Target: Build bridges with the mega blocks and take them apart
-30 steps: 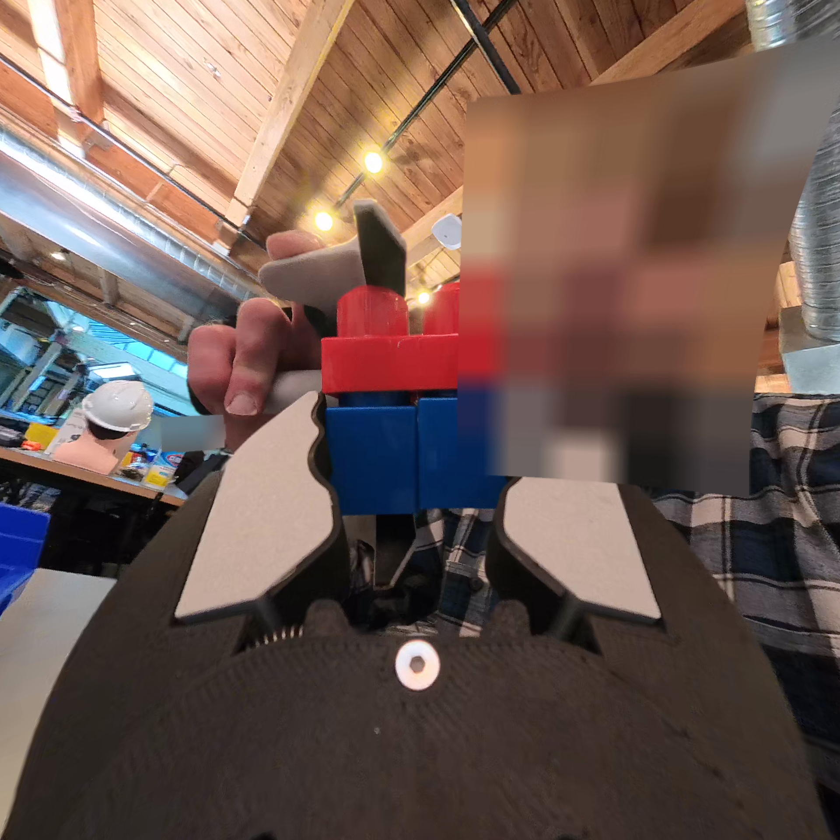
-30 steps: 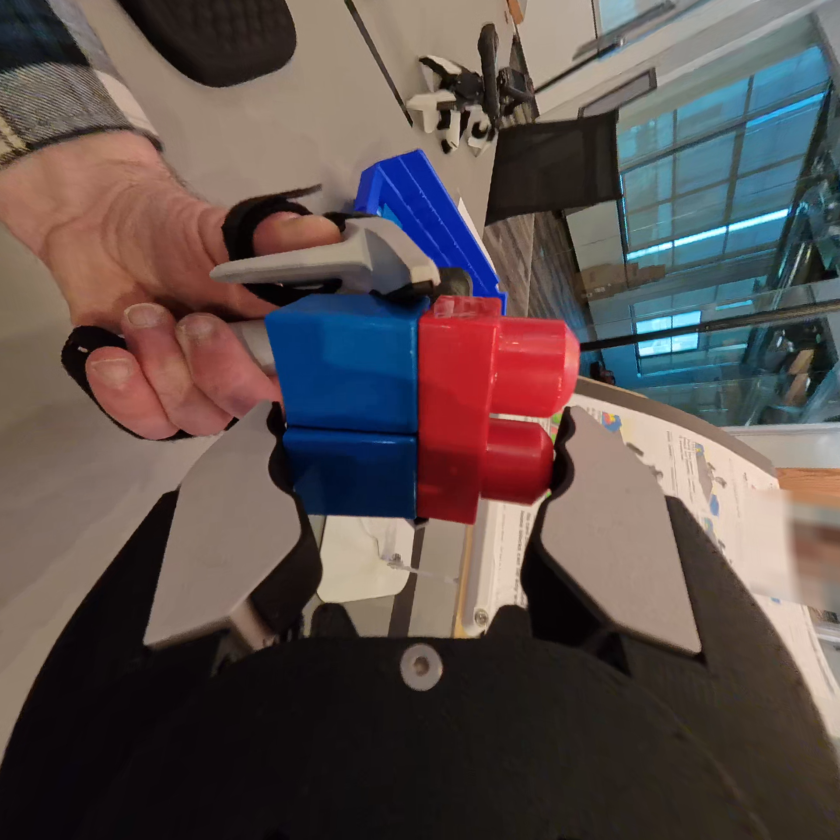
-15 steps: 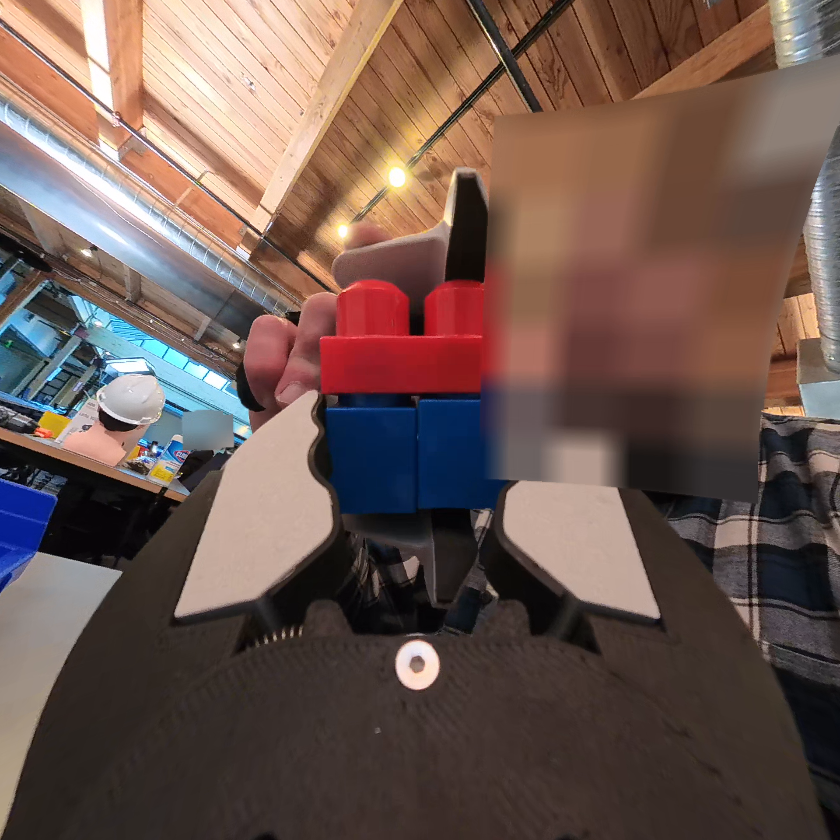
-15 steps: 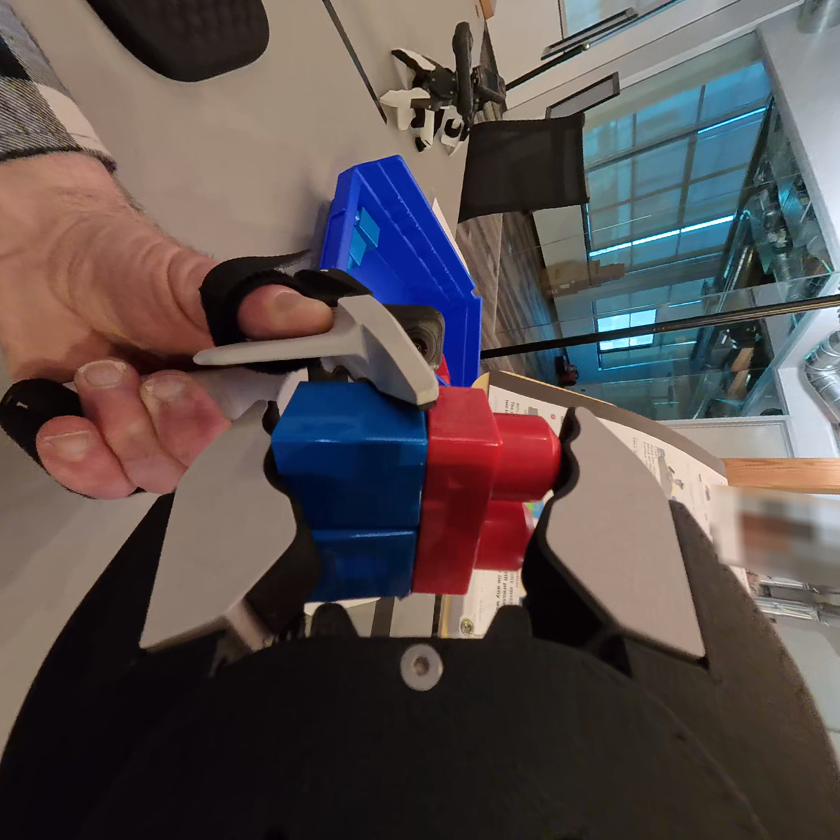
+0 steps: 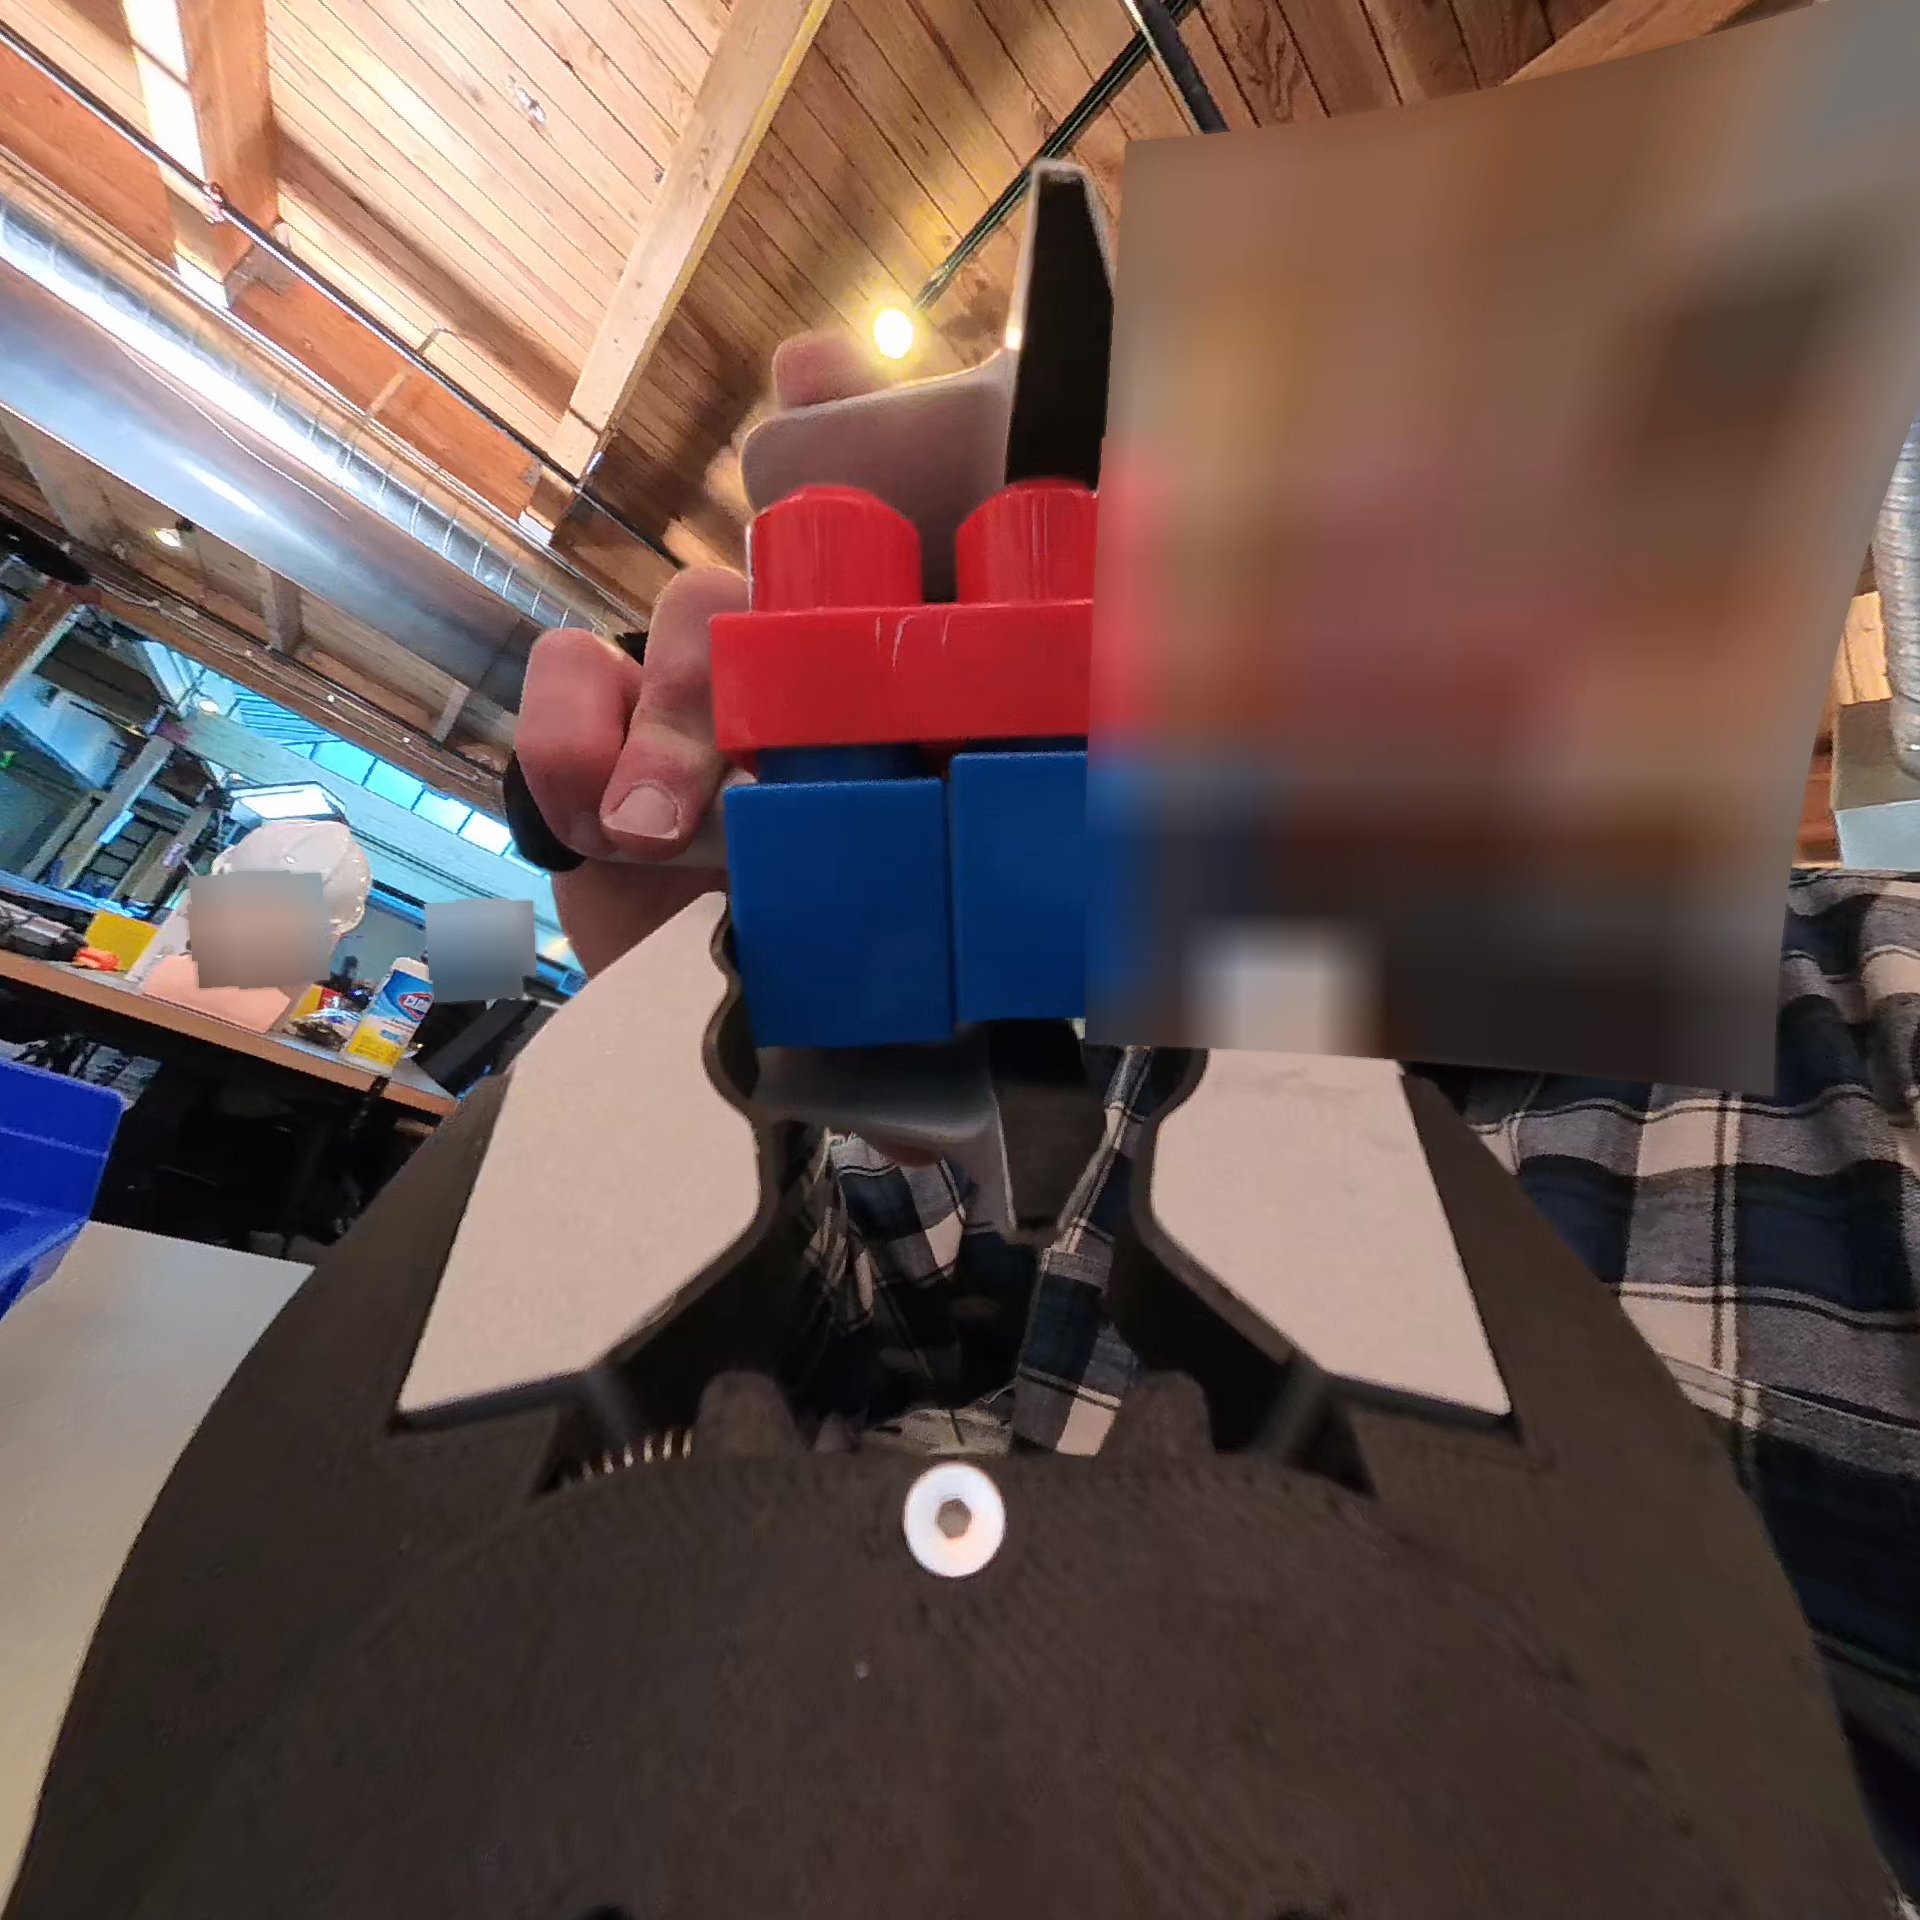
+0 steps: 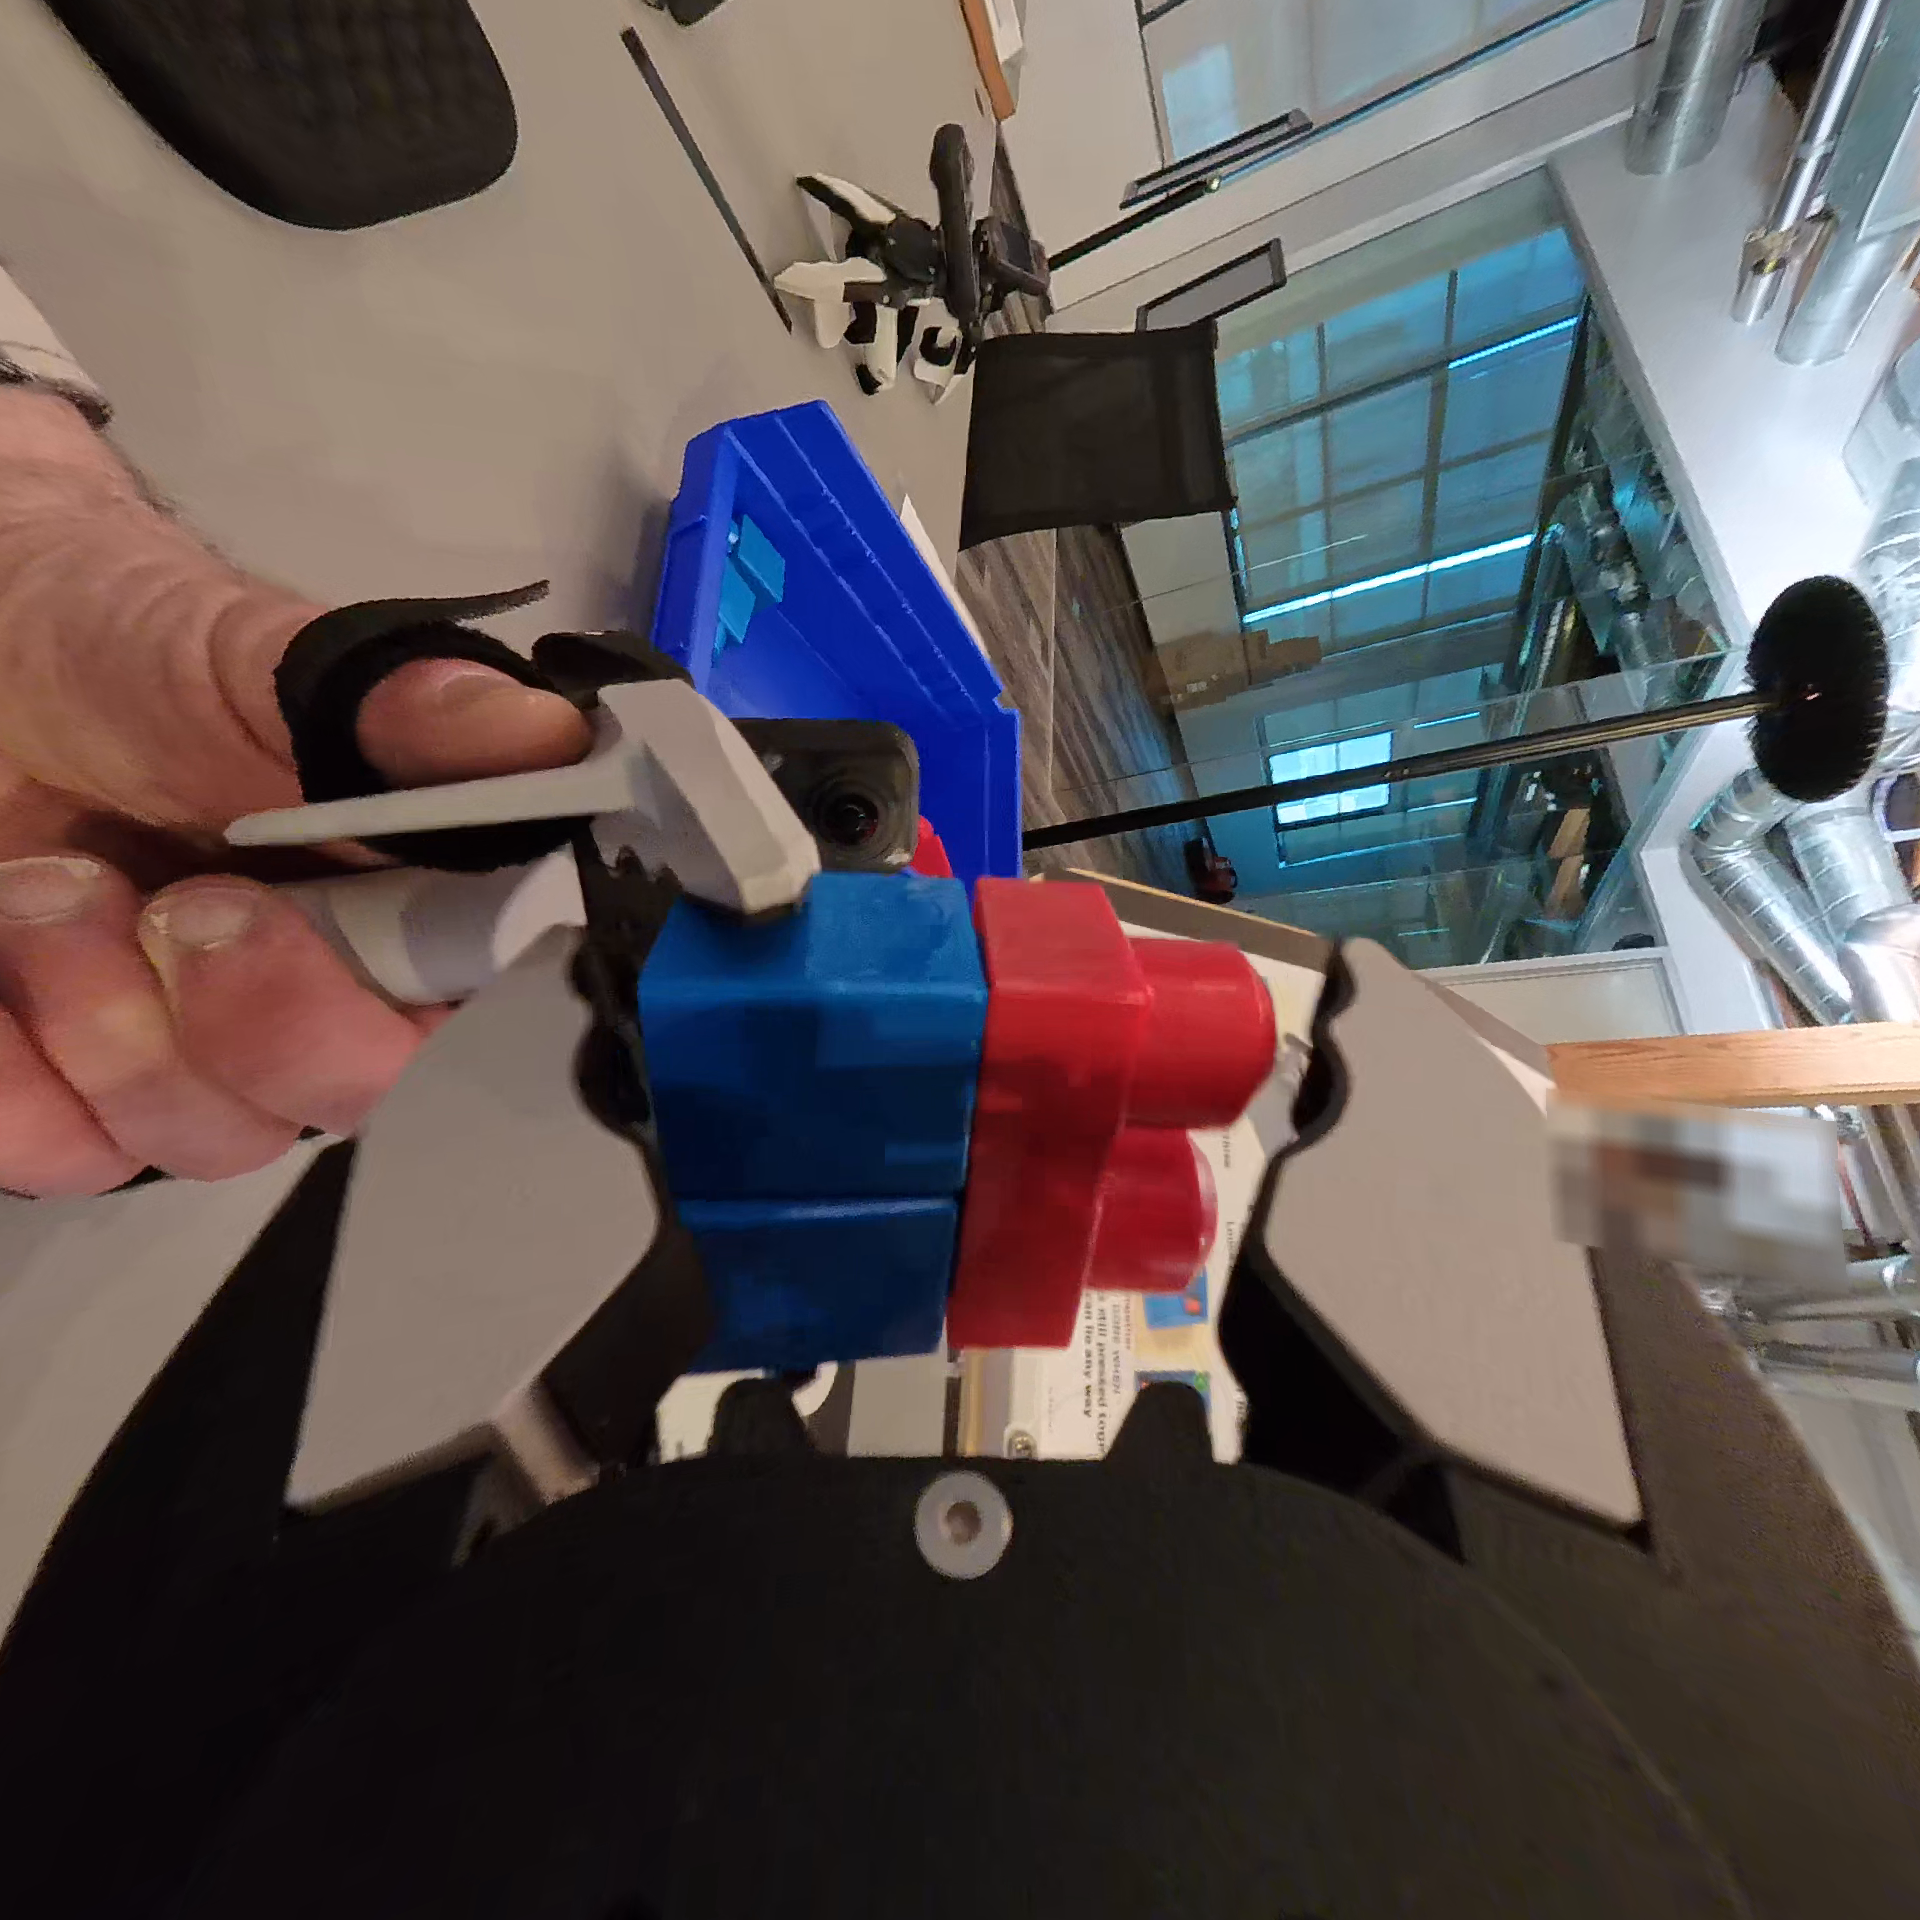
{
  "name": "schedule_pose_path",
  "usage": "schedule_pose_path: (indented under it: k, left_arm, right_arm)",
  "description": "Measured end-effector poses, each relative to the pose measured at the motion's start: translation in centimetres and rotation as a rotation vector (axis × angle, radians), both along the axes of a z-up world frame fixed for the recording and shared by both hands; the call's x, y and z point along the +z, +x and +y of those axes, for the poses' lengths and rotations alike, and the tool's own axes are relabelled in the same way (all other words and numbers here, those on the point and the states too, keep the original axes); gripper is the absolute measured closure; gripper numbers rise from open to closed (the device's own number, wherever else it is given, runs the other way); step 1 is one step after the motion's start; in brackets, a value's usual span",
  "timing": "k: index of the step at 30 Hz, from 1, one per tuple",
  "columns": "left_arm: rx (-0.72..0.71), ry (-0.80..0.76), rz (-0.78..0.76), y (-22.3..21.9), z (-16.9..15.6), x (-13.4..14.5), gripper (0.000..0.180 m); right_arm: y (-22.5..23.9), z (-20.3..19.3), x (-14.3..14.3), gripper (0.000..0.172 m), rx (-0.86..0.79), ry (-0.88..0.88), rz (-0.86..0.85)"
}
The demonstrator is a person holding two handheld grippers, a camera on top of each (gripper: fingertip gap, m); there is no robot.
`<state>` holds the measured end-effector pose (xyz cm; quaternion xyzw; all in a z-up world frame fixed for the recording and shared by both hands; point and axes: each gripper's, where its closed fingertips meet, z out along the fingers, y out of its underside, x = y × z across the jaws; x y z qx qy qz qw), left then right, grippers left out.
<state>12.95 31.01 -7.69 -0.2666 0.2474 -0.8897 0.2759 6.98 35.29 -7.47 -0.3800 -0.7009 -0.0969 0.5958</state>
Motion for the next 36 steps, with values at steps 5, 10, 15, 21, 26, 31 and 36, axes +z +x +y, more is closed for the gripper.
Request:
schedule_pose_path:
  k: [5,10,15,21,26,31,36]
  left_arm:
    - [-0.034,-0.019,-0.066,-1.3,0.1,0.4,0.107]
    - [-0.103,0.005,-0.06,-0.8,-0.9,0.3,0.107]
    - [-0.099,0.012,-0.038,-0.5,-1.0,0.0,0.106]
    - [-0.083,0.003,-0.049,-0.6,-0.8,0.0,0.107]
    - [-0.064,0.004,-0.044,-0.7,-0.7,0.0,0.107]
    - [0.008,0.019,-0.001,-0.4,-0.2,0.0,0.107]
    - [0.095,0.04,0.141,0.6,0.8,-0.7,0.107]
  right_arm:
    - [1.6,0.7,0.5,0.039,-0.01,-0.024,0.0]
    - [1.8,0.6,-1.4,0.055,0.0,-0.084,-0.098]
    - [2.1,0.8,-1.7,0.057,-0.021,-0.083,-0.109]
    - [2.2,1.1,-1.5,0.057,-0.063,-0.03,-0.091]
    - [2.3,1.3,-1.5,0.057,-0.087,-0.014,-0.091]
    - [2.0,1.3,-1.3,0.056,-0.048,-0.026,-0.051]
    - [1.0,0.0,-0.6,0.053,0.008,-0.008,-0.015]
